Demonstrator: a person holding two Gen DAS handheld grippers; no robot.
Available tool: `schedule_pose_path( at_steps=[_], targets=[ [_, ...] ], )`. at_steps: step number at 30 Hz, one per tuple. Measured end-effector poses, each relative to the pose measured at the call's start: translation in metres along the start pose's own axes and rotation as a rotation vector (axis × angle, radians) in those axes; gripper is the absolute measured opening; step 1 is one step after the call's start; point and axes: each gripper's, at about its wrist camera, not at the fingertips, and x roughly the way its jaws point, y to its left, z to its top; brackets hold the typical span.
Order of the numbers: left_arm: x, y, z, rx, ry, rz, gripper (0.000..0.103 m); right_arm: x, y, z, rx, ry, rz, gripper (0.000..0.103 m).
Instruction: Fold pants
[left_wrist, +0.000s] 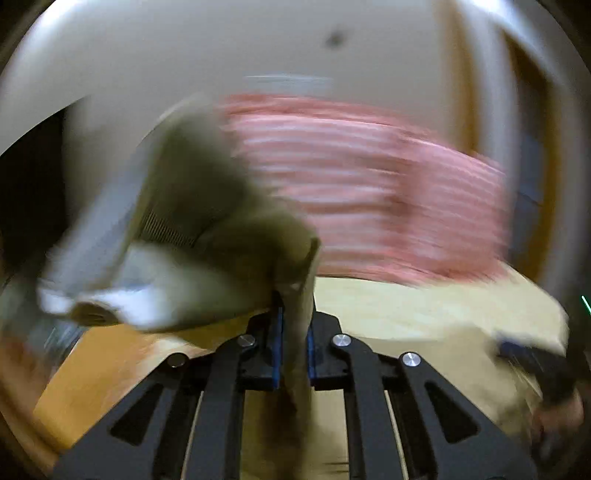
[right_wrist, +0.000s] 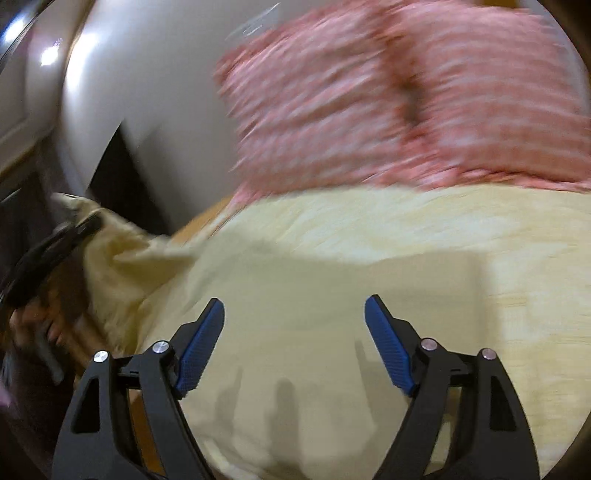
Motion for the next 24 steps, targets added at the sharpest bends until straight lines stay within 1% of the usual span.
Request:
schedule_pose_path(
  at_steps=[1, 2, 3, 4, 6, 7, 8, 9, 10, 11, 13, 14, 15, 16, 17, 18, 19, 20, 21, 22, 23, 24],
  targets=[
    [0.004, -0.037, -0.005, 0.090, 0.023, -0.117, 0.009, -0.011, -0.015, 0.004, 0.045, -0.025, -0.021, 0.086],
    [0.009, -0.065, -0.015, 0.156, 0.058, -0.197, 0.010, -0.020, -0.029, 0.006, 0.092, -0.042, -0.034, 0.087],
    [0.014, -0.087, -0.026, 0.211, 0.100, -0.258, 0.010, -0.030, -0.047, 0.007, 0.156, -0.060, -0.048, 0.087],
    [0.021, -0.110, -0.044, 0.276, 0.156, -0.323, 0.010, -0.037, -0.062, 0.007, 0.215, -0.068, -0.048, 0.087],
    [0.032, -0.136, -0.074, 0.355, 0.243, -0.386, 0.010, -0.044, -0.086, 0.005, 0.315, -0.062, -0.016, 0.087],
    [0.038, -0.145, -0.088, 0.379, 0.285, -0.397, 0.010, -0.044, -0.092, 0.004, 0.343, -0.051, 0.001, 0.087],
    [0.042, -0.150, -0.102, 0.393, 0.309, -0.389, 0.010, -0.042, -0.096, 0.003, 0.360, -0.036, 0.020, 0.087],
    [0.041, -0.152, -0.108, 0.404, 0.294, -0.380, 0.011, -0.035, -0.099, 0.002, 0.373, -0.009, 0.043, 0.087],
    [0.033, -0.152, -0.110, 0.430, 0.247, -0.370, 0.011, -0.030, -0.099, 0.002, 0.376, 0.015, 0.058, 0.087],
    [0.028, -0.150, -0.108, 0.433, 0.230, -0.374, 0.013, -0.025, -0.098, 0.002, 0.376, 0.035, 0.068, 0.087],
    [0.019, -0.139, -0.099, 0.388, 0.213, -0.416, 0.014, -0.011, -0.097, 0.003, 0.388, 0.069, 0.089, 0.087],
    [0.017, -0.134, -0.095, 0.371, 0.208, -0.419, 0.018, -0.009, -0.097, 0.002, 0.395, 0.073, 0.097, 0.087],
    [0.016, -0.130, -0.092, 0.353, 0.206, -0.421, 0.020, -0.005, -0.097, 0.003, 0.399, 0.070, 0.102, 0.087],
    [0.014, -0.125, -0.089, 0.339, 0.204, -0.420, 0.021, -0.007, -0.096, 0.002, 0.402, 0.063, 0.083, 0.087],
    [0.010, -0.112, -0.084, 0.299, 0.193, -0.416, 0.027, -0.008, -0.097, 0.000, 0.403, 0.059, 0.068, 0.087],
    [0.006, -0.100, -0.078, 0.252, 0.171, -0.400, 0.038, -0.008, -0.100, 0.000, 0.406, 0.063, 0.065, 0.087],
    [0.005, -0.093, -0.071, 0.209, 0.149, -0.372, 0.045, -0.006, -0.102, -0.001, 0.416, 0.073, 0.064, 0.087],
    [0.006, -0.076, -0.063, 0.160, 0.128, -0.332, 0.062, -0.005, -0.106, -0.002, 0.429, 0.080, 0.058, 0.087],
    [0.010, -0.060, -0.057, 0.120, 0.116, -0.281, 0.070, -0.005, -0.113, -0.002, 0.455, 0.077, 0.050, 0.087],
    [0.018, -0.045, -0.051, 0.082, 0.119, -0.231, 0.069, -0.006, -0.117, -0.001, 0.476, 0.070, 0.052, 0.087],
    [0.034, -0.021, -0.046, 0.024, 0.157, -0.188, 0.069, -0.004, -0.120, 0.002, 0.492, 0.063, 0.059, 0.087],
    [0.045, -0.011, -0.042, -0.011, 0.191, -0.177, 0.069, -0.001, -0.120, 0.005, 0.478, 0.068, 0.072, 0.087]
  ],
)
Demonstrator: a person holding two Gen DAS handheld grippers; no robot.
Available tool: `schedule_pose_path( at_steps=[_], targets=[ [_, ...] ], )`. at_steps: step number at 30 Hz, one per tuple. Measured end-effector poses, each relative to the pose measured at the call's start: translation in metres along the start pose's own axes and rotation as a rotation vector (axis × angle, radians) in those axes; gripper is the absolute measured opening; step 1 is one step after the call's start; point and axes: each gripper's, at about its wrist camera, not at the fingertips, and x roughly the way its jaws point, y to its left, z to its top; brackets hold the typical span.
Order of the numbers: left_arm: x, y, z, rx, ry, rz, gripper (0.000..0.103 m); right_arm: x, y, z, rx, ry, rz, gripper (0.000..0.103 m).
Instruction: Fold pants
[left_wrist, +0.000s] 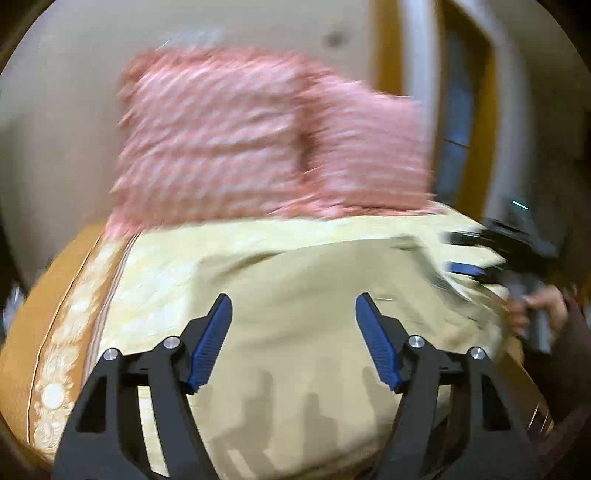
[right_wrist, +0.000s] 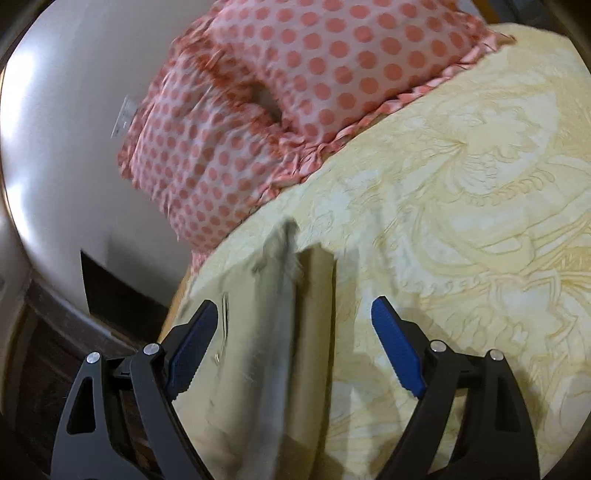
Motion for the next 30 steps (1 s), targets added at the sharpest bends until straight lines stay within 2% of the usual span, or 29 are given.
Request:
schedule_pose_path(
  at_steps=[2, 4, 5, 6, 7, 9, 11, 12, 13, 14, 15, 16, 17, 18, 21, 25, 27, 28, 29, 30],
  targets=[
    [0.026, 0.033, 0.006, -0.093, 0.091, -0.003, 0.067, 0.014, 0.008, 0.004, -0.071, 0.044, -0.024, 0.086],
    [0.052, 0.056, 0.008, -0.169, 0.184, -0.017, 0.065, 0.038, 0.013, 0.006, -0.124, 0.119, -0.075, 0.073],
    [0.064, 0.069, 0.006, -0.220, 0.238, -0.055, 0.063, 0.047, 0.011, 0.006, -0.128, 0.151, -0.091, 0.069],
    [0.074, 0.076, 0.005, -0.256, 0.271, -0.080, 0.062, 0.058, 0.010, 0.006, -0.133, 0.182, -0.092, 0.060],
    [0.087, 0.085, 0.005, -0.297, 0.315, -0.118, 0.062, 0.063, 0.013, 0.006, -0.161, 0.180, -0.092, 0.058],
    [0.098, 0.095, 0.001, -0.332, 0.351, -0.161, 0.062, 0.069, 0.016, 0.008, -0.194, 0.197, -0.103, 0.053],
    [0.109, 0.096, 0.000, -0.342, 0.388, -0.207, 0.063, 0.073, 0.017, 0.010, -0.213, 0.228, -0.072, 0.038],
    [0.113, 0.094, 0.001, -0.339, 0.384, -0.213, 0.064, 0.074, 0.016, 0.010, -0.212, 0.243, -0.047, 0.025],
    [0.114, 0.093, 0.001, -0.336, 0.393, -0.217, 0.064, 0.075, 0.014, 0.011, -0.203, 0.260, -0.018, 0.018],
    [0.118, 0.093, 0.003, -0.330, 0.401, -0.219, 0.056, 0.075, 0.014, 0.013, -0.198, 0.266, -0.002, 0.016],
    [0.122, 0.094, 0.005, -0.336, 0.412, -0.228, 0.035, 0.075, 0.013, 0.015, -0.194, 0.272, 0.017, 0.015],
    [0.126, 0.095, 0.006, -0.340, 0.420, -0.233, 0.027, 0.076, 0.013, 0.018, -0.191, 0.276, 0.030, 0.015],
    [0.130, 0.097, 0.010, -0.349, 0.423, -0.240, 0.014, 0.078, 0.014, 0.022, -0.186, 0.278, 0.043, 0.014],
    [0.132, 0.099, 0.014, -0.357, 0.423, -0.249, 0.009, 0.081, 0.016, 0.029, -0.180, 0.277, 0.060, 0.014],
    [0.145, 0.096, 0.036, -0.319, 0.393, -0.215, 0.008, 0.091, 0.023, 0.053, -0.211, 0.245, 0.060, 0.013],
    [0.185, 0.088, 0.071, -0.276, 0.331, -0.124, 0.008, 0.120, 0.018, 0.098, -0.238, 0.168, -0.008, 0.013],
    [0.213, 0.081, 0.085, -0.230, 0.307, -0.049, 0.011, 0.141, 0.012, 0.117, -0.281, 0.149, -0.098, 0.015],
    [0.225, 0.077, 0.090, -0.203, 0.319, 0.002, 0.013, 0.149, 0.013, 0.120, -0.322, 0.152, -0.167, 0.021],
    [0.228, 0.076, 0.091, -0.190, 0.328, 0.028, 0.017, 0.153, 0.015, 0.120, -0.381, 0.154, -0.284, 0.024],
    [0.224, 0.075, 0.091, -0.185, 0.320, 0.042, 0.020, 0.149, 0.018, 0.118, -0.409, 0.146, -0.338, 0.034]
  ],
)
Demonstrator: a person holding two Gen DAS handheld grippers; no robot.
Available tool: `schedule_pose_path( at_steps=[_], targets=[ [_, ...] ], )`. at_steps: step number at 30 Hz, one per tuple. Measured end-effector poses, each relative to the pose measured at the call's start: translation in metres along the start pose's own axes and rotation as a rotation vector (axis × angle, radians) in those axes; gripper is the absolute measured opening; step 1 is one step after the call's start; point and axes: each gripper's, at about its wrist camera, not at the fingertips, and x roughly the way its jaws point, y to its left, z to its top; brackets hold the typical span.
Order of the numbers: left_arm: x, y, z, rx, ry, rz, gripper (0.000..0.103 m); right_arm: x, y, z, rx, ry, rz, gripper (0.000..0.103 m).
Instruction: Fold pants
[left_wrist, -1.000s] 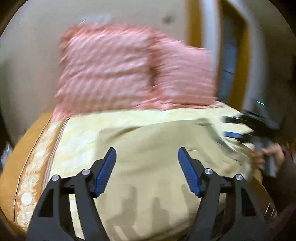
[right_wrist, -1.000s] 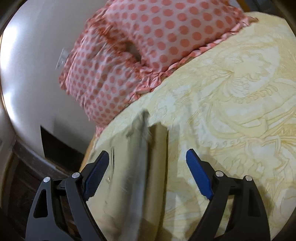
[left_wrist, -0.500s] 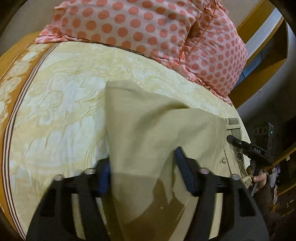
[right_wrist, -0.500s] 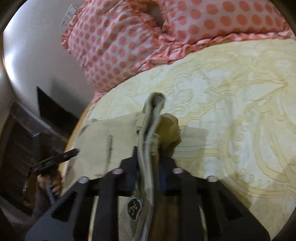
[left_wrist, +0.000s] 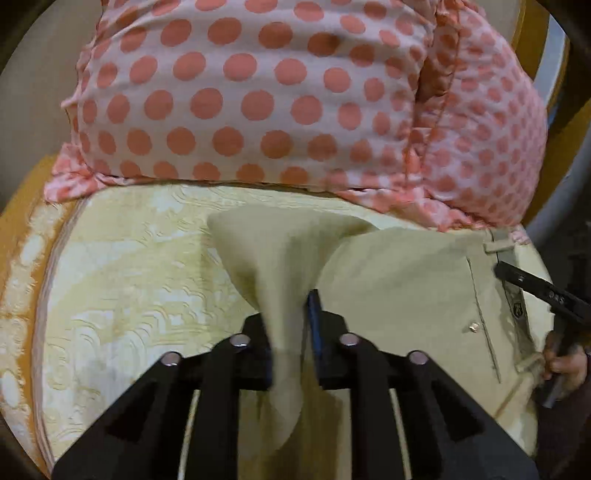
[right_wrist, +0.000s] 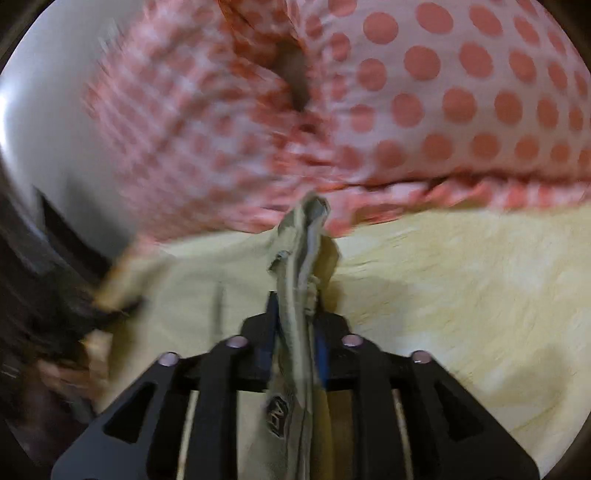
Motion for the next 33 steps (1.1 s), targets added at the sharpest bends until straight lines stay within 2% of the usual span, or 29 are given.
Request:
schedule_pose_path(
  at_steps=[1, 2, 3, 4, 5, 8, 10, 11, 13, 14, 16, 18, 19, 20, 25, 26, 28, 30, 33],
  targets=[
    [-0.015, -0.002, -0.006, 0.019, -0.047, 0.029, 0.022, -0.013, 0.002, -0.006, -0.019, -0.027, -0.027, 0.043],
    [-0.027, -0.003, -0.012, 0.036, -0.082, 0.047, 0.032, -0.025, 0.003, -0.012, -0.030, -0.058, -0.020, 0.051],
    [-0.043, -0.004, -0.021, 0.050, -0.126, 0.057, 0.049, -0.046, 0.007, -0.023, -0.039, -0.110, 0.020, 0.074],
    [-0.063, -0.005, -0.034, 0.042, -0.163, 0.032, 0.057, -0.057, 0.010, -0.031, -0.044, -0.132, 0.061, 0.085],
    [-0.074, -0.006, -0.041, 0.030, -0.169, -0.002, 0.062, -0.068, 0.018, -0.043, -0.058, -0.125, 0.151, 0.085],
    [-0.092, -0.017, -0.069, 0.000, -0.121, -0.159, 0.064, -0.065, 0.032, -0.064, -0.050, -0.028, 0.270, 0.085],
    [-0.084, -0.029, -0.083, -0.007, -0.039, -0.231, 0.066, -0.049, 0.032, -0.075, 0.004, 0.057, 0.294, 0.086],
    [-0.076, -0.032, -0.087, -0.014, -0.003, -0.233, 0.067, -0.040, 0.028, -0.080, 0.043, 0.095, 0.267, 0.086],
    [-0.052, -0.035, -0.092, -0.020, 0.084, -0.168, 0.065, -0.036, 0.019, -0.082, 0.122, 0.095, 0.257, 0.086],
    [-0.050, -0.038, -0.093, -0.008, 0.070, -0.138, 0.059, -0.038, 0.017, -0.080, 0.144, 0.103, 0.242, 0.086],
    [-0.064, -0.046, -0.100, 0.013, 0.042, -0.047, 0.060, -0.057, 0.027, -0.089, 0.149, 0.095, 0.122, 0.087],
    [-0.088, -0.053, -0.116, 0.034, 0.002, 0.022, 0.083, -0.084, 0.047, -0.109, 0.056, 0.035, 0.050, 0.095],
    [-0.099, -0.056, -0.127, 0.046, -0.025, 0.057, 0.088, -0.096, 0.056, -0.122, 0.017, 0.010, 0.034, 0.099],
    [-0.109, -0.059, -0.142, 0.062, -0.045, 0.087, 0.092, -0.107, 0.066, -0.142, -0.024, 0.000, 0.039, 0.099],
    [-0.116, -0.064, -0.198, 0.042, 0.016, 0.096, 0.098, -0.103, 0.094, -0.197, -0.083, 0.020, -0.028, 0.099],
    [-0.120, -0.069, -0.206, 0.075, -0.036, 0.149, 0.101, -0.096, 0.100, -0.198, -0.092, 0.021, -0.044, 0.100],
    [-0.118, -0.075, -0.215, 0.083, -0.053, 0.218, 0.101, -0.094, 0.115, -0.210, -0.146, -0.018, -0.136, 0.102],
    [-0.119, -0.076, -0.222, 0.073, -0.094, 0.229, 0.101, -0.090, 0.127, -0.219, -0.197, -0.060, -0.208, 0.102],
    [-0.119, -0.075, -0.227, 0.064, -0.125, 0.236, 0.101, -0.089, 0.124, -0.223, -0.171, -0.114, -0.214, 0.102]
  ],
)
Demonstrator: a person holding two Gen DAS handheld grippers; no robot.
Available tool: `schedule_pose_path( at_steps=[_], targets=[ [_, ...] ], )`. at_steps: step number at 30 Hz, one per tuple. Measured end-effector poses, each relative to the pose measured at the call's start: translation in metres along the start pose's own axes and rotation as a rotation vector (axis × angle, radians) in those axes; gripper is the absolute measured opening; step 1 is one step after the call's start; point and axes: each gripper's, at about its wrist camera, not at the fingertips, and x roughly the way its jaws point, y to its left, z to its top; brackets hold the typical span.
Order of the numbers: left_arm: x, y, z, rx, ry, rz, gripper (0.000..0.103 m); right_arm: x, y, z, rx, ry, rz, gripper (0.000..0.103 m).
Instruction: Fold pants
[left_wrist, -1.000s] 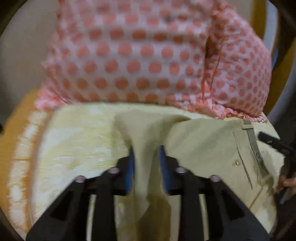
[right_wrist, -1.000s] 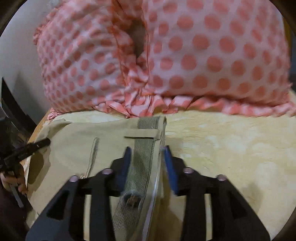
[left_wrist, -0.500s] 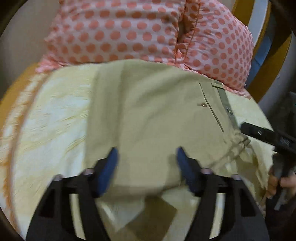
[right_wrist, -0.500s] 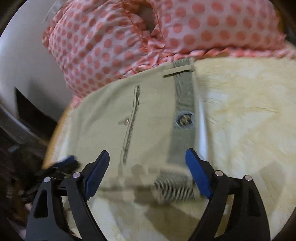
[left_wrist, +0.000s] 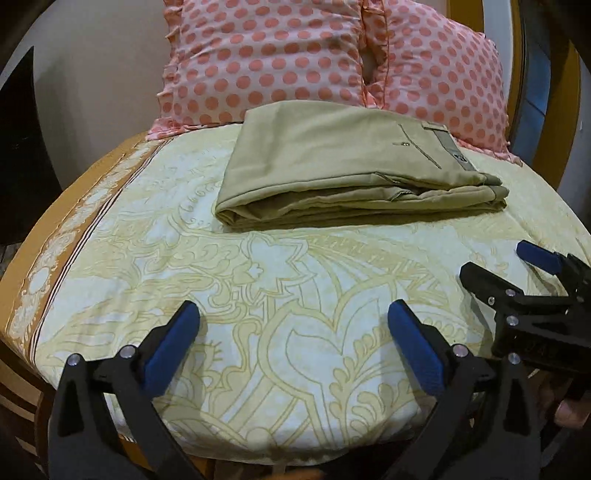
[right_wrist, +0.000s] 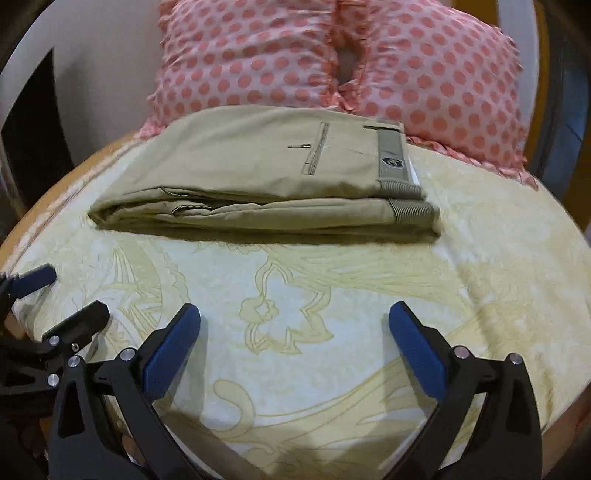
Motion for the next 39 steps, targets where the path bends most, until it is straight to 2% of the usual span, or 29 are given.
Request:
schedule_pose_path(
  at_steps=[10, 39],
  targets=[
    [-0.0011, -0.0003, -0.0022, -0.004, -0.035, 0.004, 0.101, 0.0034, 0.0050, -0.0030, 0.038, -0.044, -0.045, 0.102],
    [-0.0007, 0.0014, -0.0008, 0.000, -0.048, 0.002, 0.101, 0.0013, 0.0032, -0.0047, 0.027, -0.075, -0.039, 0.102]
  ],
)
